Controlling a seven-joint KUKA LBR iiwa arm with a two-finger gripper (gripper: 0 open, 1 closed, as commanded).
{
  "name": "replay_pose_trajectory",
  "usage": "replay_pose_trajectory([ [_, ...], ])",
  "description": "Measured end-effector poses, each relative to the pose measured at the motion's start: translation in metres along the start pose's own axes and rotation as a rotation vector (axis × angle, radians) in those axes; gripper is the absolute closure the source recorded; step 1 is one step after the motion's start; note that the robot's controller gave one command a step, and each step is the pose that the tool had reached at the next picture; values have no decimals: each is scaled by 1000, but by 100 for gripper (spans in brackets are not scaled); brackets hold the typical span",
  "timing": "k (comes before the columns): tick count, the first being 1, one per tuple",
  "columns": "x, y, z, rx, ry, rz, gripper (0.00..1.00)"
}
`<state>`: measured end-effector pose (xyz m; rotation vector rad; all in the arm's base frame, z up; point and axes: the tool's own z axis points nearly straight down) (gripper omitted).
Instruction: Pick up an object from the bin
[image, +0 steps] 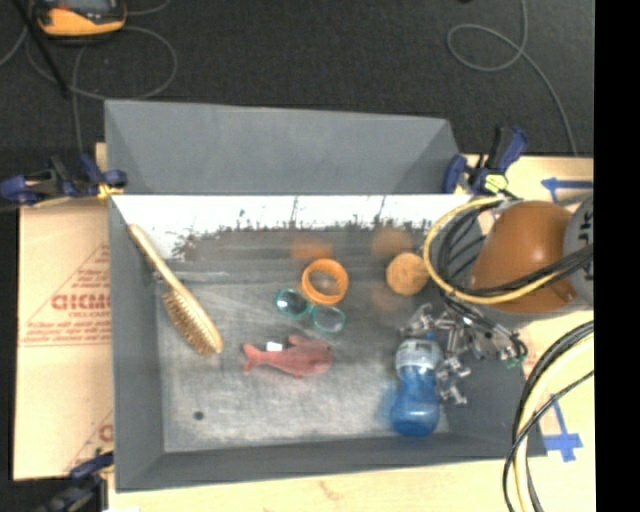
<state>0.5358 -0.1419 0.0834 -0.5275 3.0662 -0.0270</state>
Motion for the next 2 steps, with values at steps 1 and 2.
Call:
replay_pose_trajectory([
  [1, -5, -19, 4, -13, 22, -11, 100],
  [2, -13, 9, -118, -20, 24, -13, 100],
])
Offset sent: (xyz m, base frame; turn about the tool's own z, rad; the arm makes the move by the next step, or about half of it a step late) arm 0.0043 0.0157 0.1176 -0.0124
